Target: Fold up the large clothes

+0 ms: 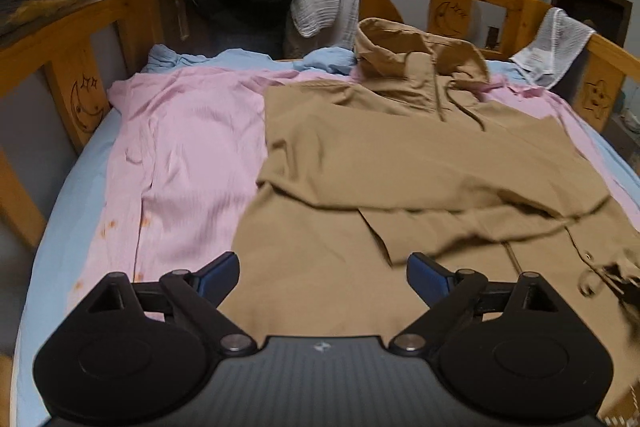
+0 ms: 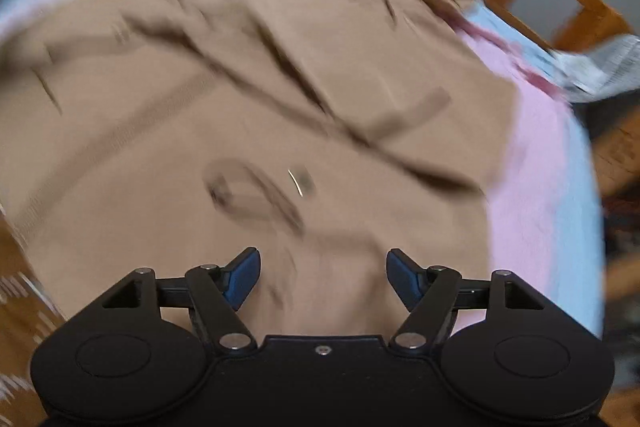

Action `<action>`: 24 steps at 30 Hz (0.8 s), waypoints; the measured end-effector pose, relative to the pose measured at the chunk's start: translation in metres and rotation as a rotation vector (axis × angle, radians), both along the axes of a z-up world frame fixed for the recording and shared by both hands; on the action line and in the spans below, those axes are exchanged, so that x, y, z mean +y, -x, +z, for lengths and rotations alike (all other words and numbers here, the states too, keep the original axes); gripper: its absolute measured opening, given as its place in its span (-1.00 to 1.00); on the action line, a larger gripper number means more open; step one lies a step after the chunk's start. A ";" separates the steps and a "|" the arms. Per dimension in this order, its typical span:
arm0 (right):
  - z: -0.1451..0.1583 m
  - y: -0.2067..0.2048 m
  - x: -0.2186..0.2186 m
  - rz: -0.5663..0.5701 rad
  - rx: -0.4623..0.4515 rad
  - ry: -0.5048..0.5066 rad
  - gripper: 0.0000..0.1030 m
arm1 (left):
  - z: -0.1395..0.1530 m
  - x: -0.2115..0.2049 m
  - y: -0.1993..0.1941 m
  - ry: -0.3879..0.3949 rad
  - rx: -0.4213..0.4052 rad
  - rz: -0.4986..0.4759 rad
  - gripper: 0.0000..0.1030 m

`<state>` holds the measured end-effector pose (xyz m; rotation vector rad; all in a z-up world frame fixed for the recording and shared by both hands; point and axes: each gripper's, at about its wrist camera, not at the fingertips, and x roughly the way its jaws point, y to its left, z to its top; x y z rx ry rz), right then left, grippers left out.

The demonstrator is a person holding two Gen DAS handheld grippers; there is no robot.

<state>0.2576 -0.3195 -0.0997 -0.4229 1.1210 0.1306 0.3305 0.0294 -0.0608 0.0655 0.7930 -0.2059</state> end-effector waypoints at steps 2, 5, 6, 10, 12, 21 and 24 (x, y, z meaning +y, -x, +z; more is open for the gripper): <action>0.000 0.017 -0.017 -0.155 -0.006 0.060 0.43 | 0.004 0.004 0.015 0.017 -0.006 -0.017 0.86; 0.020 0.053 -0.055 -0.385 -0.033 0.005 0.59 | 0.010 0.009 0.036 0.009 -0.032 -0.061 0.90; 0.028 0.067 -0.064 -0.449 -0.047 -0.005 0.59 | 0.011 0.010 0.041 -0.001 -0.039 -0.076 0.91; 0.043 0.119 -0.093 -0.697 -0.067 -0.059 0.55 | 0.010 0.014 0.057 -0.020 -0.037 -0.121 0.91; 0.049 0.134 -0.100 -0.743 -0.096 -0.088 0.55 | 0.006 0.014 0.059 -0.009 -0.015 -0.139 0.91; 0.052 0.107 -0.038 -0.193 -0.193 -0.142 0.64 | -0.011 -0.002 0.060 -0.072 0.019 -0.215 0.91; 0.055 0.073 -0.038 -0.175 -0.185 -0.202 0.64 | -0.012 0.002 0.036 -0.123 0.042 -0.117 0.91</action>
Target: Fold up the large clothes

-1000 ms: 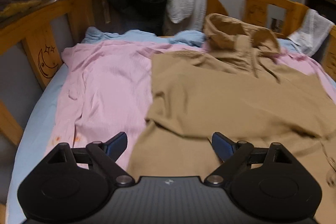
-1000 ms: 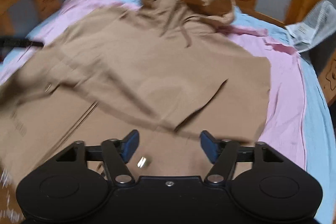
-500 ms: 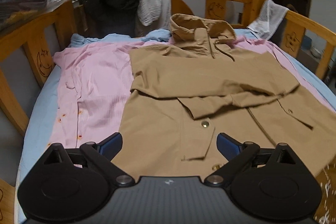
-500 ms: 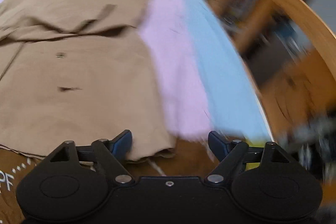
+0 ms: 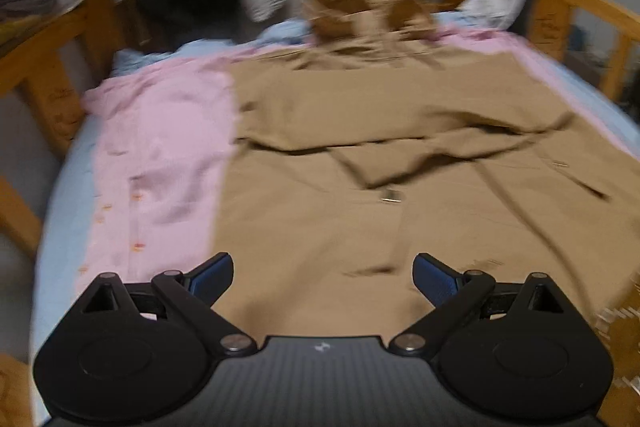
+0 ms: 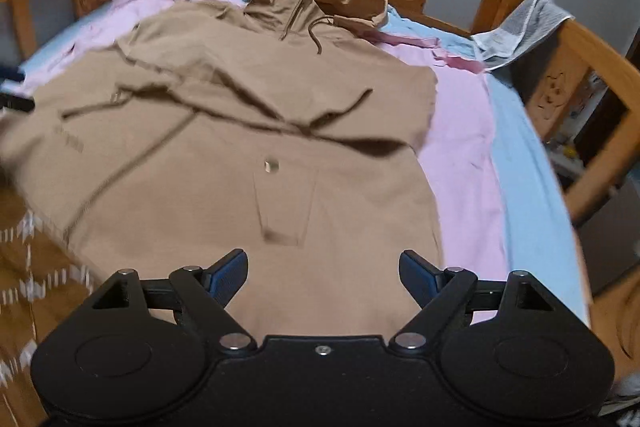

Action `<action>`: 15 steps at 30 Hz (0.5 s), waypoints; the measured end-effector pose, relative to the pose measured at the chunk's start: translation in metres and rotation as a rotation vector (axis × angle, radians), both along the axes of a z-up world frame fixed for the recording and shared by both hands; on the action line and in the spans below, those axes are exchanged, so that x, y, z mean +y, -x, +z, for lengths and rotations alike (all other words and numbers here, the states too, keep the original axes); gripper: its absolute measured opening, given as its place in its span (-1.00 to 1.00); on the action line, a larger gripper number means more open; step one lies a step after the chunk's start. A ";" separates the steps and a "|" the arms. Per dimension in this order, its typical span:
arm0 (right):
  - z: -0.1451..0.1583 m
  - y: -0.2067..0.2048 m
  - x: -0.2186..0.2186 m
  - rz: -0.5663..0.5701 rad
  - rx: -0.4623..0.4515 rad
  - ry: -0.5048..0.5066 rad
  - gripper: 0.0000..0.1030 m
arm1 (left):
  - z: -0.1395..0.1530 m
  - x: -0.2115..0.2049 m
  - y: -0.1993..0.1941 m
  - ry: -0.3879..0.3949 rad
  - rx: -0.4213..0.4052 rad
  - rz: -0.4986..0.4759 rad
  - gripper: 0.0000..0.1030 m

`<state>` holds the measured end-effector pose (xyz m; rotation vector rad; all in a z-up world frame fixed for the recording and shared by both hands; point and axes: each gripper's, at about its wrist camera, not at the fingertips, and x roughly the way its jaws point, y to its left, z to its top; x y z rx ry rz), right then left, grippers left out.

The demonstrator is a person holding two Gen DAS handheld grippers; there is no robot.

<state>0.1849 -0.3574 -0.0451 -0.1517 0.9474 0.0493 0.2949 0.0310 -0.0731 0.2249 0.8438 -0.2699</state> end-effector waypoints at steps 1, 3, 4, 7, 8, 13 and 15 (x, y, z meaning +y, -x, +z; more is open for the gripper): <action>-0.001 -0.017 -0.005 -0.026 0.015 -0.018 0.67 | -0.002 0.005 -0.010 -0.012 0.012 0.040 0.91; -0.008 -0.045 -0.021 -0.105 0.086 -0.068 0.65 | -0.008 0.021 -0.025 -0.017 0.048 0.131 0.85; -0.011 -0.050 -0.031 -0.156 0.106 -0.097 0.64 | -0.012 0.031 -0.030 -0.006 0.070 0.163 0.82; -0.024 -0.043 -0.060 -0.261 0.196 -0.163 0.45 | -0.019 0.059 -0.032 0.054 0.118 0.197 0.79; -0.027 -0.037 -0.068 -0.287 0.223 -0.183 0.42 | -0.021 0.067 -0.031 0.083 0.147 0.193 0.79; -0.032 -0.017 -0.077 -0.290 0.274 -0.244 0.30 | -0.039 0.095 -0.038 0.205 0.318 0.195 0.42; -0.030 -0.017 -0.079 -0.301 0.276 -0.246 0.11 | -0.039 0.100 -0.038 0.249 0.337 0.202 0.28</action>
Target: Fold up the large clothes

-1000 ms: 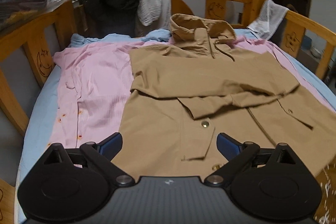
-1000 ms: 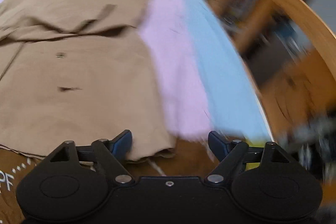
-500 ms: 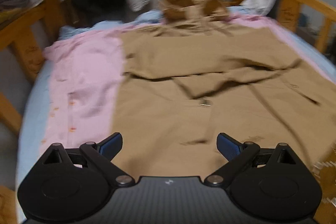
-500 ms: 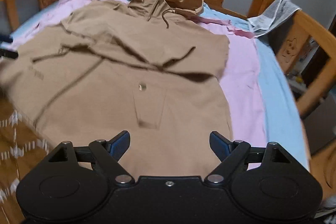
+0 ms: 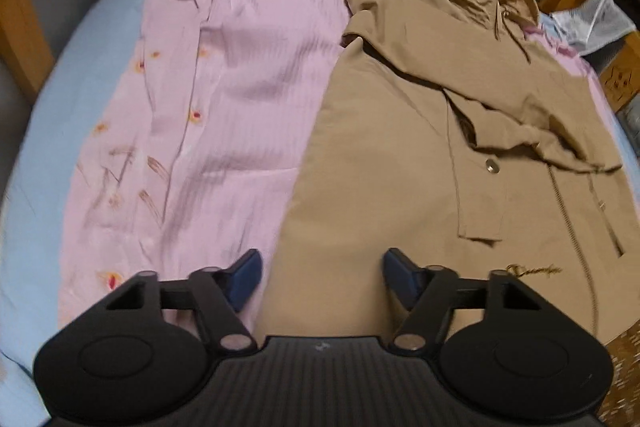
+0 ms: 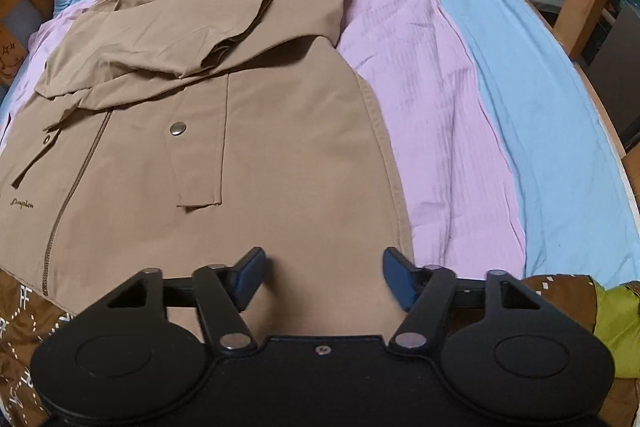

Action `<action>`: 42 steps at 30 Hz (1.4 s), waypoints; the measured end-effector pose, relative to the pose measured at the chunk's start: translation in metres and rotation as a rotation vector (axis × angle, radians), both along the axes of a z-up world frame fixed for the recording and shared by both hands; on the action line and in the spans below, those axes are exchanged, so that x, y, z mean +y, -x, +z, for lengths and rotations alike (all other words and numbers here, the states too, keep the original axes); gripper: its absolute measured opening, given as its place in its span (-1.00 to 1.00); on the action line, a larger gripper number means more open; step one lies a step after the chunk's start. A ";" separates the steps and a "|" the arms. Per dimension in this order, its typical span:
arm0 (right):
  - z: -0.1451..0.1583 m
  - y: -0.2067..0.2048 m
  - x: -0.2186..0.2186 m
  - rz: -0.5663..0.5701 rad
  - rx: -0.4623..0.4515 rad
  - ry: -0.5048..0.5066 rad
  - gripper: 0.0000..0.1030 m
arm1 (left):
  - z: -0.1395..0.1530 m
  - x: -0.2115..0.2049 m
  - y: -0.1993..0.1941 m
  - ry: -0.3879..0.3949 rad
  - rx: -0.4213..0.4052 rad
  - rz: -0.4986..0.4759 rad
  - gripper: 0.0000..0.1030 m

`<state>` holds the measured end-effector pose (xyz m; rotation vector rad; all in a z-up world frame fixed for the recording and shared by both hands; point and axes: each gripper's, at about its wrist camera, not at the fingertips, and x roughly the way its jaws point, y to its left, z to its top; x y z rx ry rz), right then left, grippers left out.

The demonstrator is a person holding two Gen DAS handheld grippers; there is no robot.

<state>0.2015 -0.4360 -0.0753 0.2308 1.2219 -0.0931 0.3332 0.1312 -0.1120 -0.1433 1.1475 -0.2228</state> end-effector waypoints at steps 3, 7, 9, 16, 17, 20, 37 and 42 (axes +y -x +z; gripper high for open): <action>0.004 -0.002 -0.011 -0.035 -0.014 0.030 0.00 | 0.004 0.001 -0.002 0.020 0.016 -0.010 0.22; 0.000 -0.006 -0.013 -0.028 -0.009 0.031 0.06 | 0.005 -0.007 -0.006 -0.011 0.036 -0.052 -0.05; 0.005 -0.006 -0.010 -0.034 -0.034 0.041 0.10 | 0.007 -0.011 -0.007 -0.019 0.043 -0.054 -0.22; 0.003 -0.004 -0.027 -0.099 -0.002 0.046 0.26 | 0.020 -0.019 -0.008 -0.074 0.056 -0.075 -0.88; -0.004 -0.004 -0.030 -0.104 0.036 0.009 0.19 | 0.023 -0.022 -0.007 -0.081 0.052 -0.082 -0.92; -0.010 -0.003 -0.029 -0.117 0.072 -0.025 -0.72 | 0.038 -0.030 -0.006 -0.117 0.032 -0.092 -0.97; 0.095 0.052 0.001 0.071 0.081 -0.030 -0.94 | 0.101 -0.014 0.057 -0.019 0.146 -0.173 -0.98; 0.061 0.052 0.010 0.135 0.098 0.012 -0.67 | 0.081 -0.024 0.057 -0.030 0.117 -0.148 -0.87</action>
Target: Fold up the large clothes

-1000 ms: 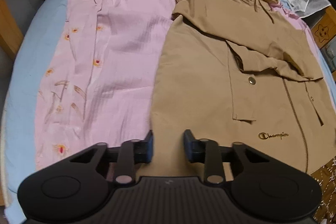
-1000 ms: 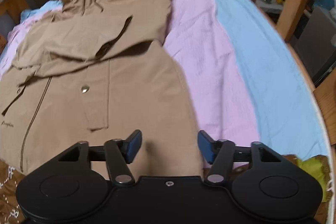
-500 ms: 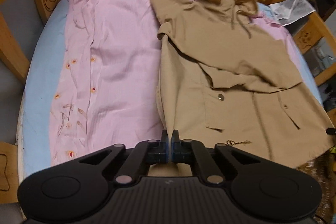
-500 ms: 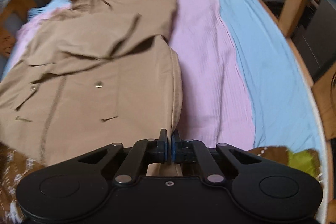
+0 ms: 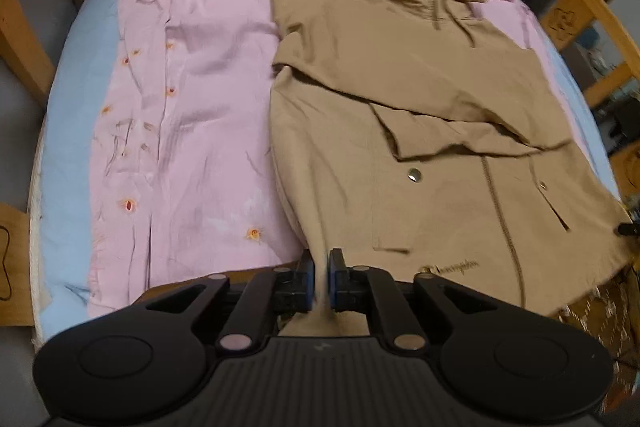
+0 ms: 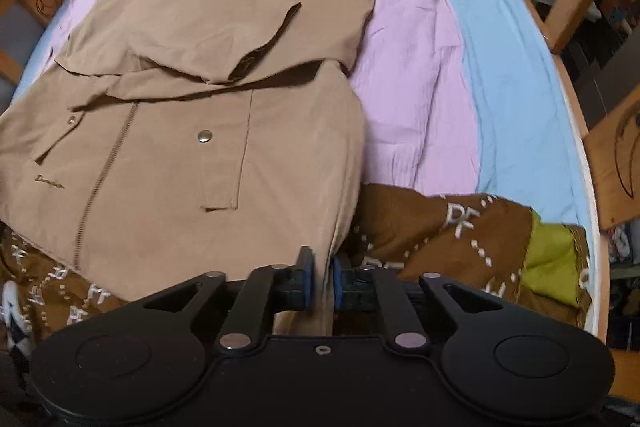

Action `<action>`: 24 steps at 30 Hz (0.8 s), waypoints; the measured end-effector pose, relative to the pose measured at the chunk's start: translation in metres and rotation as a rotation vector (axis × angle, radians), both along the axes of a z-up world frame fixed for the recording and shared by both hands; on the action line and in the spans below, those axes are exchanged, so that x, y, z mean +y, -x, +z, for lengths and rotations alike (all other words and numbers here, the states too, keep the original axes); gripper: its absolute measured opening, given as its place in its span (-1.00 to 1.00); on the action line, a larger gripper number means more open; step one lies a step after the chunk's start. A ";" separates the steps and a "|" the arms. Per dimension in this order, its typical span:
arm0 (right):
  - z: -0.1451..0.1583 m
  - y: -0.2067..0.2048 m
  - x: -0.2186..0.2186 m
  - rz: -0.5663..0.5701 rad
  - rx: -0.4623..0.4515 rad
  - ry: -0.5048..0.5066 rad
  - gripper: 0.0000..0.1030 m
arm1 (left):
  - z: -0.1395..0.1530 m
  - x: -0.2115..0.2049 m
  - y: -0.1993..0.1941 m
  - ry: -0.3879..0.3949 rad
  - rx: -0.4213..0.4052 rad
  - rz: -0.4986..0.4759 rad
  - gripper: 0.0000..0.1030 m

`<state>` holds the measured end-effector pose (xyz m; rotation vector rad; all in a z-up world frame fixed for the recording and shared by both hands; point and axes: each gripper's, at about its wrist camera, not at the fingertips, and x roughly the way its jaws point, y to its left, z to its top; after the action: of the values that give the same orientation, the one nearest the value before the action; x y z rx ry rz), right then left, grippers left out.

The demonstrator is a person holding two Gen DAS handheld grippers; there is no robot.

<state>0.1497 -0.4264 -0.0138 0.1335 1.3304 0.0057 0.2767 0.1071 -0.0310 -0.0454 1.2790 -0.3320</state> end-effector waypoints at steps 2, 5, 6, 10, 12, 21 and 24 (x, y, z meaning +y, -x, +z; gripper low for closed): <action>-0.002 -0.010 -0.003 -0.008 -0.019 -0.010 -0.43 | 0.000 -0.003 -0.006 0.007 -0.008 0.022 -0.87; 0.007 -0.038 -0.006 0.015 -0.064 0.007 -0.12 | 0.008 -0.012 -0.013 -0.001 -0.064 0.034 -0.52; 0.011 -0.053 -0.007 0.037 -0.089 0.019 -0.04 | 0.013 -0.016 -0.017 -0.010 -0.098 0.038 -0.16; 0.015 -0.134 -0.004 0.089 -0.178 0.072 0.24 | 0.035 -0.041 -0.043 -0.011 -0.249 0.031 0.32; 0.008 -0.186 -0.003 0.073 -0.231 0.080 0.28 | 0.039 -0.061 -0.064 -0.003 -0.283 0.034 0.58; -0.054 -0.393 0.019 -0.071 -0.504 0.103 0.27 | -0.024 -0.174 -0.154 0.065 -0.309 -0.084 0.75; -0.072 -0.433 0.026 -0.124 -0.537 0.114 0.26 | -0.048 -0.187 -0.168 0.092 -0.313 -0.043 0.75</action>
<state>0.5830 -0.3999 -0.0857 0.1078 0.7831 -0.1313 0.4443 -0.0804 -0.0792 -0.0424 0.9558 -0.4171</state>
